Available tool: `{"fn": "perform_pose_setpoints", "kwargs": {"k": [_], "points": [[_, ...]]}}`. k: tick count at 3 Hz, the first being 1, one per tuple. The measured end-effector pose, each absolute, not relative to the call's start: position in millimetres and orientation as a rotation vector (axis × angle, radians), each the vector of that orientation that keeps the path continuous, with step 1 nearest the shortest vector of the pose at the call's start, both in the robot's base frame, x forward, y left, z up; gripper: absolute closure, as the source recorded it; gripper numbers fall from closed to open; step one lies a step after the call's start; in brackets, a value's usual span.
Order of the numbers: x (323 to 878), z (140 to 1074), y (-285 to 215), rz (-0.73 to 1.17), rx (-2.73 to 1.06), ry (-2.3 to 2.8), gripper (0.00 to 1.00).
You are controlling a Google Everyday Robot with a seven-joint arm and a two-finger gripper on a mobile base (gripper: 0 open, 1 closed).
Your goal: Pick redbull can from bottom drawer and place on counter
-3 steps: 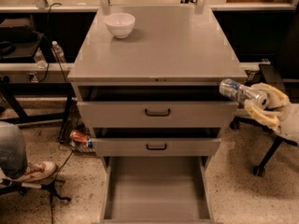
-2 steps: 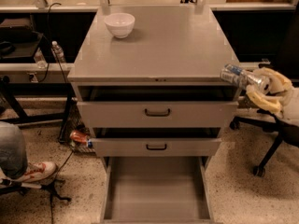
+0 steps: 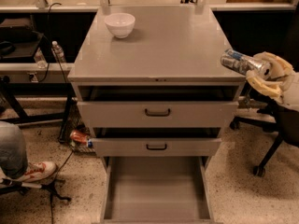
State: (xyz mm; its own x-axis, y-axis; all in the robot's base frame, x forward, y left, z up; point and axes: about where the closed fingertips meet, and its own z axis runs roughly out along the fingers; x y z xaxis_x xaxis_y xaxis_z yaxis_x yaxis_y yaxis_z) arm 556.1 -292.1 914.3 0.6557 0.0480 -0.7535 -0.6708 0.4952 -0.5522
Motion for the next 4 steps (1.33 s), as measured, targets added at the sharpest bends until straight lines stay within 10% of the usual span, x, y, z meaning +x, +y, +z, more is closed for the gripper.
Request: {"fn": "perform_pose_setpoints", "kwargs": {"k": [4], "points": [[622,914,-213,0.478,-1.508,0.830,1.00]]}}
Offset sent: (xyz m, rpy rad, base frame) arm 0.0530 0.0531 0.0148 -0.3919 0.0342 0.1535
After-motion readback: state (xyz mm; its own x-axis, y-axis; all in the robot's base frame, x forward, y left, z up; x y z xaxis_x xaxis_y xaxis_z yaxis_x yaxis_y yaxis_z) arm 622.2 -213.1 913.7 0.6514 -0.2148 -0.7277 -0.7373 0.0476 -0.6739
